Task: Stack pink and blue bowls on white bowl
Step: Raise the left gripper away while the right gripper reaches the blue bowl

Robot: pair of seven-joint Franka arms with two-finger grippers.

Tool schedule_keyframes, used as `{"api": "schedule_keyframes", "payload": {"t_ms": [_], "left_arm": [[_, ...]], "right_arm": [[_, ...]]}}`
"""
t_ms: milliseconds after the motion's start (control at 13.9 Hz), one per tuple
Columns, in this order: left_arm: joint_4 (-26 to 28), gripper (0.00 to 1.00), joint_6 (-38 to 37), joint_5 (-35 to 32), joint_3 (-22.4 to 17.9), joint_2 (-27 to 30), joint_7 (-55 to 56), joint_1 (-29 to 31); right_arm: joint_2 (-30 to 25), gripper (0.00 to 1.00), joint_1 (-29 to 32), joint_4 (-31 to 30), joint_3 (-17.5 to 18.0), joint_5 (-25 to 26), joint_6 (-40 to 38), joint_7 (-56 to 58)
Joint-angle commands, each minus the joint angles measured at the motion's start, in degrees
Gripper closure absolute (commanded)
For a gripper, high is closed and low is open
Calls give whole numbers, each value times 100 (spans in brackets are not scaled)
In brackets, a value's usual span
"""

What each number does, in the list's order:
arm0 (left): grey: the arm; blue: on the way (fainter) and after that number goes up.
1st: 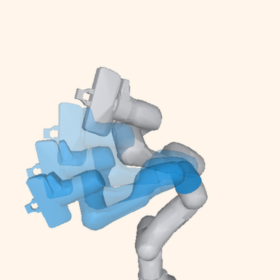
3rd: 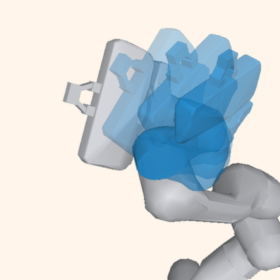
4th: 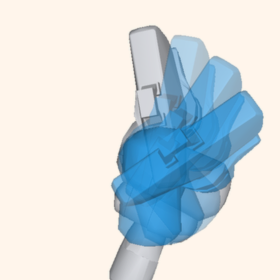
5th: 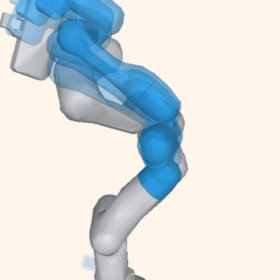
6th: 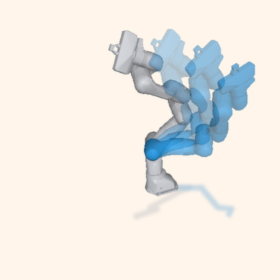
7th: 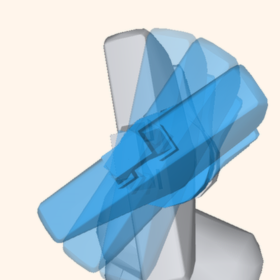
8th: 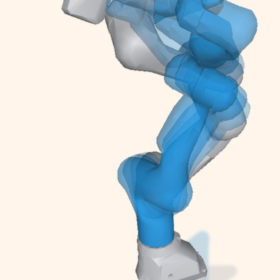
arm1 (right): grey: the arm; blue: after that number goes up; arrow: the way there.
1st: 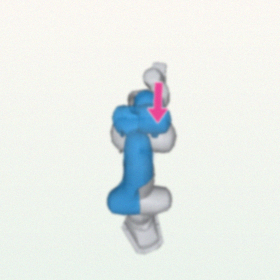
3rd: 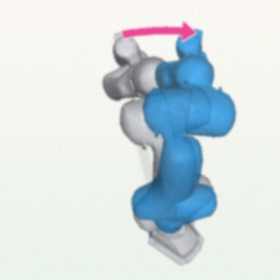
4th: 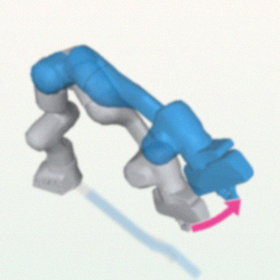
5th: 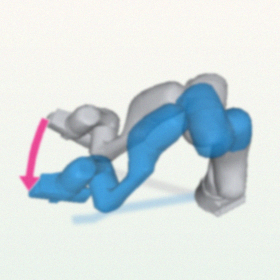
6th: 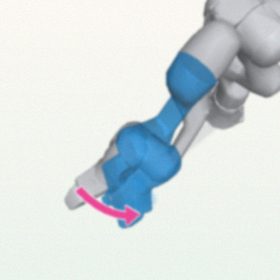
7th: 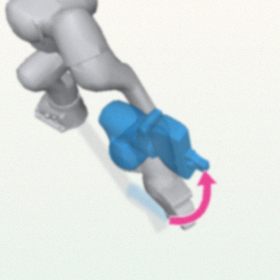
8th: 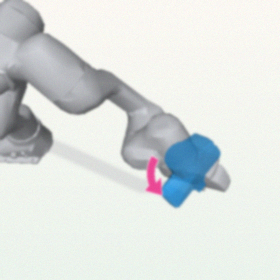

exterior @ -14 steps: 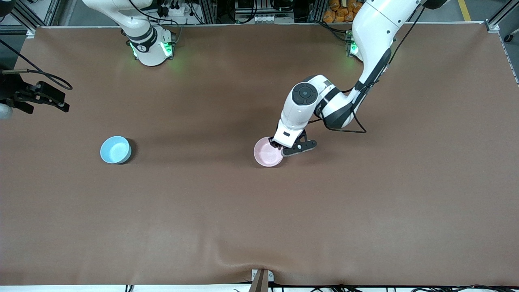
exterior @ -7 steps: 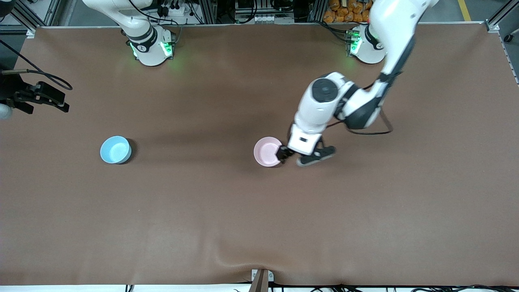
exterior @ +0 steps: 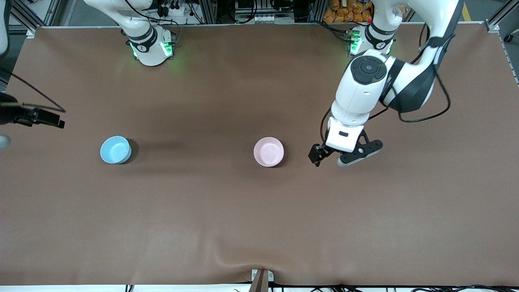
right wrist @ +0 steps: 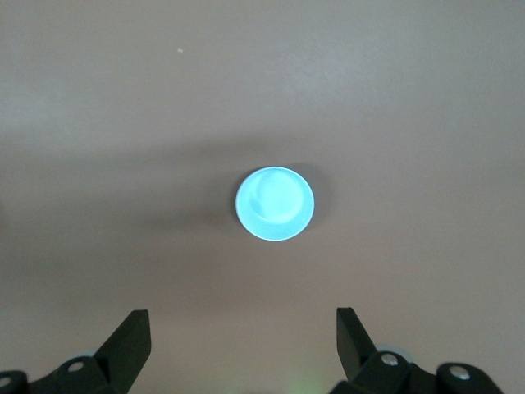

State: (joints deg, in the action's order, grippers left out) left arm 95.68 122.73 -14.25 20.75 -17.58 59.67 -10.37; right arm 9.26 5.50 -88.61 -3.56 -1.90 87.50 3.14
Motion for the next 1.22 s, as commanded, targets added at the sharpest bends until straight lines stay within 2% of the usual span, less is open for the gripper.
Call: {"api": "schedule_keyframes", "payload": {"t_ms": [0, 216, 360, 503, 791, 935, 1007, 1151], "left_arm": [[-409, 0, -670, 62, 69, 61, -227, 280], [-506, 0, -1101, 527, 34, 368, -911, 631], [-628, 0, -1382, 773, 51, 518, -1420, 1018], [-865, 0, -1891, 968, 51, 545, -1930, 1343], [-981, 0, -2333, 1169, 51, 791, -3107, 2020], [-981, 0, -2464, 1363, 51, 861, -3460, 2319], [-981, 0, -2552, 1364, 43, 879, -3584, 2372], [-981, 0, -2701, 1364, 16, 957, -3882, 2521]], "right_arm": [[138, 0, 310, -374, 92, -91, 187, 248], [138, 0, 626, -1375, 92, -100, 1275, 327], [304, 0, 829, -1580, 92, -510, 1533, 808], [471, 0, 839, -1816, 84, -557, 1786, 863], [507, 0, 970, -2983, 84, -557, 3428, 1151], [664, 1, 997, -3232, 83, -557, 3931, 1399], [787, 4, 1049, -3241, 83, -557, 4020, 1408], [963, 20, 1085, -3302, 92, -557, 4318, 1408]]}}
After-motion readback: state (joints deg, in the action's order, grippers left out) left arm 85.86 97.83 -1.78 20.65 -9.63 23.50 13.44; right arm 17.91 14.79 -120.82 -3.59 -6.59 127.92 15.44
